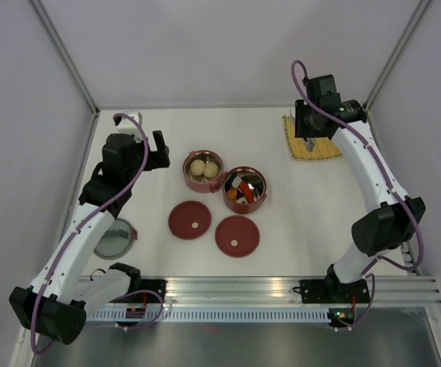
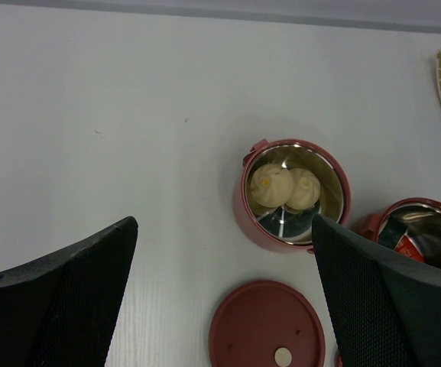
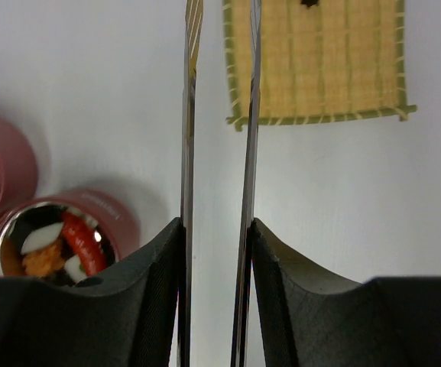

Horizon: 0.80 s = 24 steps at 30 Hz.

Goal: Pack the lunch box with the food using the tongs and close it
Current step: Pick up the fake food from the plate.

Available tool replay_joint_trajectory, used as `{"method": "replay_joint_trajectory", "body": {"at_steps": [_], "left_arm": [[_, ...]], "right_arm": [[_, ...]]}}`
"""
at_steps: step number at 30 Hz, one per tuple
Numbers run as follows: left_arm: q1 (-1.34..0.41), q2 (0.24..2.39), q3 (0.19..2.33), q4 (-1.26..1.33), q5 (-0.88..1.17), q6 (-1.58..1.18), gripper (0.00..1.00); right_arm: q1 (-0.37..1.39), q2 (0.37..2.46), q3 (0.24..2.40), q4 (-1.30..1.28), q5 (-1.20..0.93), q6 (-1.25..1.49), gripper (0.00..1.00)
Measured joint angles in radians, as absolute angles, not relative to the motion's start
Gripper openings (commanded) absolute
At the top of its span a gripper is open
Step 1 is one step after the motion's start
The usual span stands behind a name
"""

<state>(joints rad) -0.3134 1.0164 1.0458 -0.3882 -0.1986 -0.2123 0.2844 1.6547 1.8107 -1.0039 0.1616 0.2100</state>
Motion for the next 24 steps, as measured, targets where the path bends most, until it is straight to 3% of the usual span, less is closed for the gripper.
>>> {"method": "replay_joint_trajectory", "body": {"at_steps": [12, 24], "left_arm": [[-0.313, 1.043, 1.046, -0.389, -0.199, -0.212, 1.00], [-0.313, 1.090, 1.046, -0.389, -0.199, -0.212, 1.00]], "right_arm": [[0.032, 1.774, 1.689, -0.699, 0.105, 0.086, 0.47], [-0.020, 1.925, 1.687, -0.595, -0.019, -0.036, 0.48]]}}
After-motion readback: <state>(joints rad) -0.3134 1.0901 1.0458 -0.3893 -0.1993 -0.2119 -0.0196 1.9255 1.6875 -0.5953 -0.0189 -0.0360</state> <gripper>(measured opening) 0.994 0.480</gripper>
